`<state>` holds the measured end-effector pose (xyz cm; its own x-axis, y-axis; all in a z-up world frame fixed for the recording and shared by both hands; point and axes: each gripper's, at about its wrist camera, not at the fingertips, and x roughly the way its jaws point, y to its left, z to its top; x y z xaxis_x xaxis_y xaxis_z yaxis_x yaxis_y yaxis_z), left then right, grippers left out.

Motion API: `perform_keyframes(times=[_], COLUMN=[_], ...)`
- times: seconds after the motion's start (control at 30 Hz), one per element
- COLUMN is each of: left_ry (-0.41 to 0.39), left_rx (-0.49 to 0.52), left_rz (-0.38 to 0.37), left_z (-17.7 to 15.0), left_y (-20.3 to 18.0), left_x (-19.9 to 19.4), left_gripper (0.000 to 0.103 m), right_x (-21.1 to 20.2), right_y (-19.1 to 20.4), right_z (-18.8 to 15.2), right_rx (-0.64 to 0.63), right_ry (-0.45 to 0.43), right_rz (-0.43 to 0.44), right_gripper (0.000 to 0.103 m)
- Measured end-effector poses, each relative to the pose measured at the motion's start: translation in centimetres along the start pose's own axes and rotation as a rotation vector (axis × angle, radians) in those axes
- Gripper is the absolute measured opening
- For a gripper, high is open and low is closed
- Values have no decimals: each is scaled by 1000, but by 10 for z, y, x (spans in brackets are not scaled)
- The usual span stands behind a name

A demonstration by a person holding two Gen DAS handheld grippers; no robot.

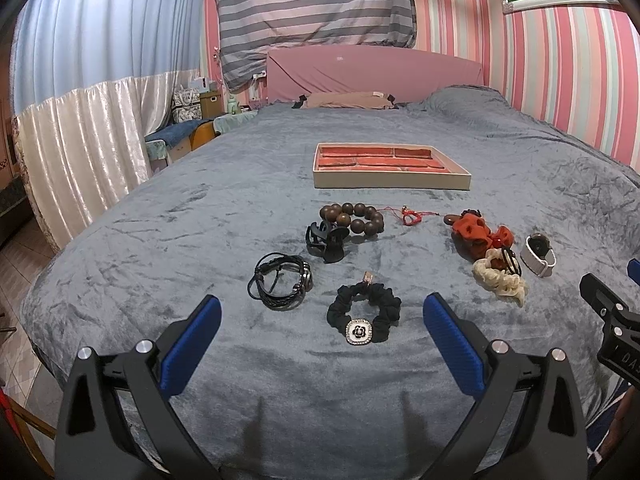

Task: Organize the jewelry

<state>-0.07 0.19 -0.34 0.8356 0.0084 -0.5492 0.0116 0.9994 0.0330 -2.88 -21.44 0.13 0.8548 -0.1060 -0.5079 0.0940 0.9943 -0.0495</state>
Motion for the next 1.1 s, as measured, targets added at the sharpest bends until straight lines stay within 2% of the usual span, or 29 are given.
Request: perform_keyframes(times=[1.1], left_ry=[6], left_rx=[3], left_rz=[1], left_z=[1], left_y=[2], left_x=[7], left_gripper=[99], right_x=[6], right_y=[1], right_z=[1], right_rx=[-6], right_ry=[8], right_rz=[-6], right_gripper=[99])
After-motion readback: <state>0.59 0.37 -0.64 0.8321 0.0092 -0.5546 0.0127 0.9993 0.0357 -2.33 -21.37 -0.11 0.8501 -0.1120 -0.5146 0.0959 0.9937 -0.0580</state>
